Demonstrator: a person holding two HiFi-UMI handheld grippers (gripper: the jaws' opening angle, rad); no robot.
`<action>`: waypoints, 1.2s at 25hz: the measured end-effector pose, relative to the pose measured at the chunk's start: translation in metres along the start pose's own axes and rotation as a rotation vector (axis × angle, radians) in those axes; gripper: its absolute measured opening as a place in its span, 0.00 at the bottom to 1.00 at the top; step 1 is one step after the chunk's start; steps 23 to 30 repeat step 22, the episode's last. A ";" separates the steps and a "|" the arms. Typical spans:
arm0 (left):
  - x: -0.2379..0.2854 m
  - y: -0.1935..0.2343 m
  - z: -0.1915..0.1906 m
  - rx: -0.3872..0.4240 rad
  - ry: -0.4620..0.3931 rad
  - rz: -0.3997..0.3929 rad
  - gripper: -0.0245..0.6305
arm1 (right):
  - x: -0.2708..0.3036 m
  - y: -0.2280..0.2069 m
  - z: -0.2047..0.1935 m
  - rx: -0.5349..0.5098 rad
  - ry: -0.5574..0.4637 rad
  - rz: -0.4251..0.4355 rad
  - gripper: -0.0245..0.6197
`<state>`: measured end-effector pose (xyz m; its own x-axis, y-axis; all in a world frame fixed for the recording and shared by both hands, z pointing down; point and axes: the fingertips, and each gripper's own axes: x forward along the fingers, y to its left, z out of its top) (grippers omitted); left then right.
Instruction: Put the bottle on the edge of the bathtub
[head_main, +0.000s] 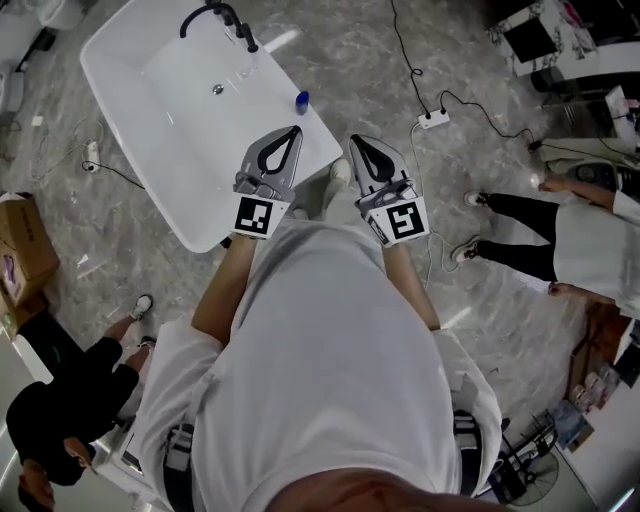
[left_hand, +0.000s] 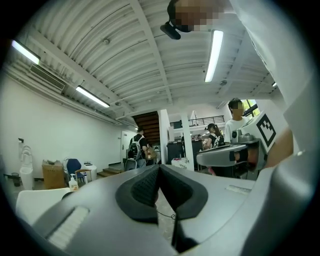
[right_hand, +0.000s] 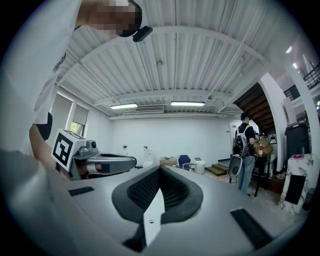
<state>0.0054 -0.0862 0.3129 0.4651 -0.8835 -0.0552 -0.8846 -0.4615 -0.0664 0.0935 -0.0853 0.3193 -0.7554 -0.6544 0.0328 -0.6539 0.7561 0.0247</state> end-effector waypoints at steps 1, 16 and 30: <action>-0.008 -0.003 0.004 -0.002 0.000 0.001 0.04 | -0.003 0.005 0.001 0.002 -0.002 -0.002 0.04; -0.074 -0.035 0.020 -0.028 0.024 0.013 0.04 | -0.041 0.055 0.022 -0.022 -0.037 0.019 0.04; -0.071 -0.058 0.025 -0.005 0.024 0.019 0.04 | -0.066 0.046 0.026 -0.040 -0.030 0.026 0.04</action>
